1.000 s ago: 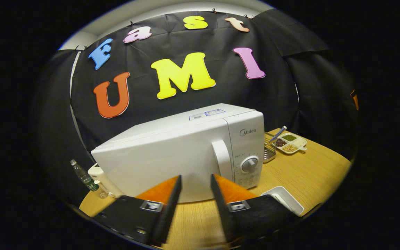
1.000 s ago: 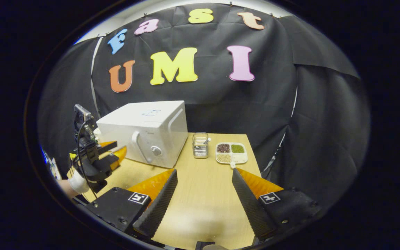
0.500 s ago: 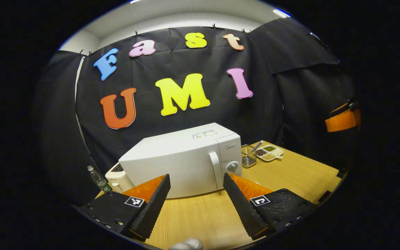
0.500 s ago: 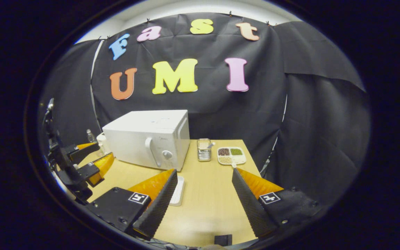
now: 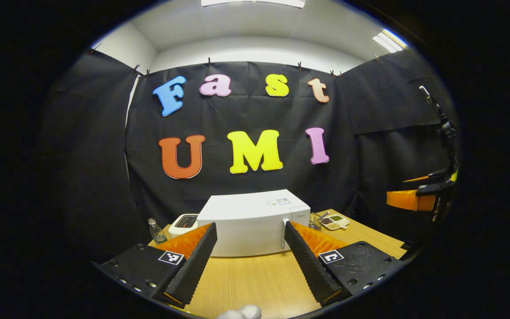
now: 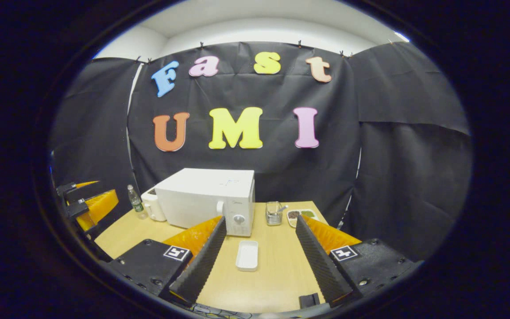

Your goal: Open the microwave oven with the left hand, put the food in, and close the microwave oven.

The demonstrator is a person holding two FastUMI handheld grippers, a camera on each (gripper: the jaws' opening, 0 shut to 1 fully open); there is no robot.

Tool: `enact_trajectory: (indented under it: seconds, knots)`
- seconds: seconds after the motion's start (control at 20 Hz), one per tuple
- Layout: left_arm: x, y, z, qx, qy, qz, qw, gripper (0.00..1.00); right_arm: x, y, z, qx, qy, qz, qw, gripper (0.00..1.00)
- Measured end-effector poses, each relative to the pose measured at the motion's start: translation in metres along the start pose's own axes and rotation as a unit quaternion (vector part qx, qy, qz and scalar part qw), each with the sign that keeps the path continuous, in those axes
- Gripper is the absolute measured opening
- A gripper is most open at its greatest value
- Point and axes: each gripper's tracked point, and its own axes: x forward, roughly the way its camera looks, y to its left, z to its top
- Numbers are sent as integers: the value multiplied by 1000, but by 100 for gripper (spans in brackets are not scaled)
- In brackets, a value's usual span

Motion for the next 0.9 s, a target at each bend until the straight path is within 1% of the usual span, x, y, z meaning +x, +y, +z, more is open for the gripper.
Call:
enact_trajectory:
  seconds: [0.1,0.2,0.25,0.3,0.4,0.45,0.5,0.55,0.6,0.75,0.8,0.9]
  knots:
    - [-12,9,7,-9,1,11,1000,95,-8,7,14,-1,-20,3,1000,100]
    - [-17,19,18,-20,-3,25,999,95,-11,8,22,-7,-33,-2,999,100]
    - [-18,21,19,-23,-2,32,999,94,-12,10,22,-11,-30,0,1000,93]
    - [-17,24,21,-25,-2,35,999,94,-13,12,20,-15,-28,2,999,100]
    - [-13,19,21,-29,-1,32,999,94,-11,10,25,-17,-32,-1,999,100]
    - [-12,18,19,-31,0,30,999,94,-11,8,25,-17,-31,-4,999,93]
    - [-10,16,20,-31,0,26,999,94,-12,9,24,-15,-31,-3,999,93]
    - [-8,16,20,-31,1,26,999,94,-11,8,27,-14,-34,-4,999,100]
    - [-6,16,21,-30,1,25,999,94,-10,7,28,-13,-36,-5,999,93]
    - [-2,18,29,-29,-4,27,999,94,-6,3,37,-8,-46,-8,999,93]
    - [0,18,31,-28,-6,27,999,94,-5,1,38,-7,-48,-9,999,100]
    - [1,18,34,-25,-8,29,999,94,-5,-1,40,-6,-52,-10,999,100]
